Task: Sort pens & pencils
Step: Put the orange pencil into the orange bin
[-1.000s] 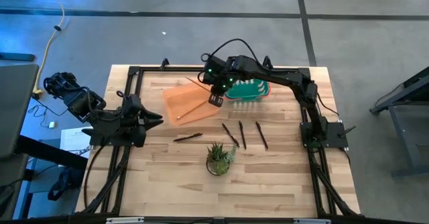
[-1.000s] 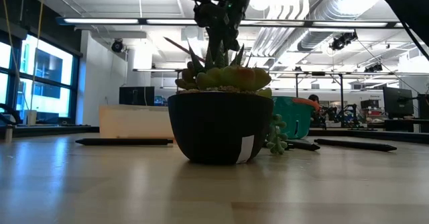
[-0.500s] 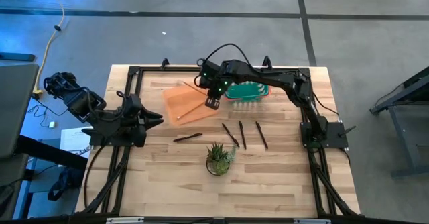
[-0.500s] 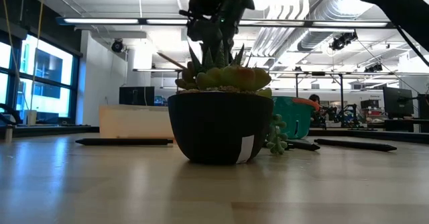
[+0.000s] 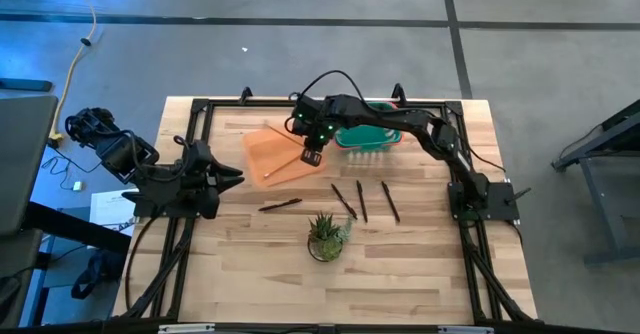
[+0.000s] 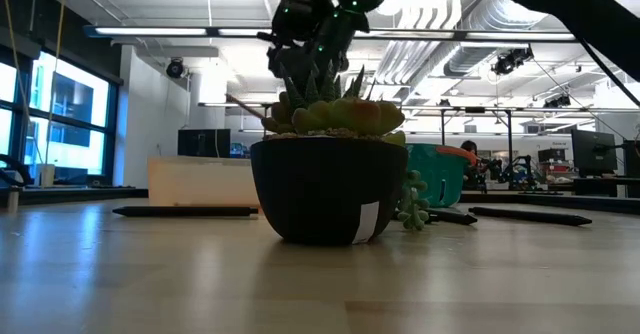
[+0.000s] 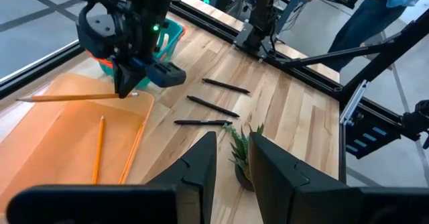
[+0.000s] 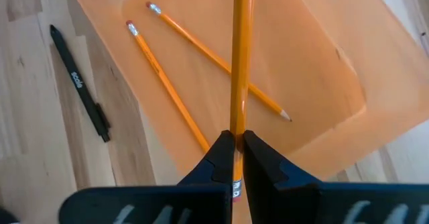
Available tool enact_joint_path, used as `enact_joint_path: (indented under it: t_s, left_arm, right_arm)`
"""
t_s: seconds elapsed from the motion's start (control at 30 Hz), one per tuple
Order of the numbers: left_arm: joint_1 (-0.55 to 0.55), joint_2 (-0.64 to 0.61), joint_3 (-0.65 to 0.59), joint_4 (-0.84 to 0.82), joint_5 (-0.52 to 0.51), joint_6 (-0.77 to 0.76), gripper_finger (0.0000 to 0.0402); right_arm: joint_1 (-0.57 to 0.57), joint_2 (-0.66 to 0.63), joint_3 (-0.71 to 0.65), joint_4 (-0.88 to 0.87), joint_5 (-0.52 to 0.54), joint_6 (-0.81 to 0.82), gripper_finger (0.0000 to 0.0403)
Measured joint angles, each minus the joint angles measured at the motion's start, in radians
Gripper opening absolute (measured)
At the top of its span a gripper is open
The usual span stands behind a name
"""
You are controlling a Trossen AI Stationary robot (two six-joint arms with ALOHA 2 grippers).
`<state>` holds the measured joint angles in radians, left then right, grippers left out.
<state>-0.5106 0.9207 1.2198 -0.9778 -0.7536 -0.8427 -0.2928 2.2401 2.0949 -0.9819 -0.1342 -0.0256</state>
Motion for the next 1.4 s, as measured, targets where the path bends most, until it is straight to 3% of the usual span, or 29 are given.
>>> enact_joint_path:
  t_s: [1.4]
  left_arm:
    - [0.0,0.0,0.0,0.0,-0.022,-0.002,0.0076]
  right_arm:
    - [0.032,0.109,0.002,0.016,0.108,-0.188,0.0]
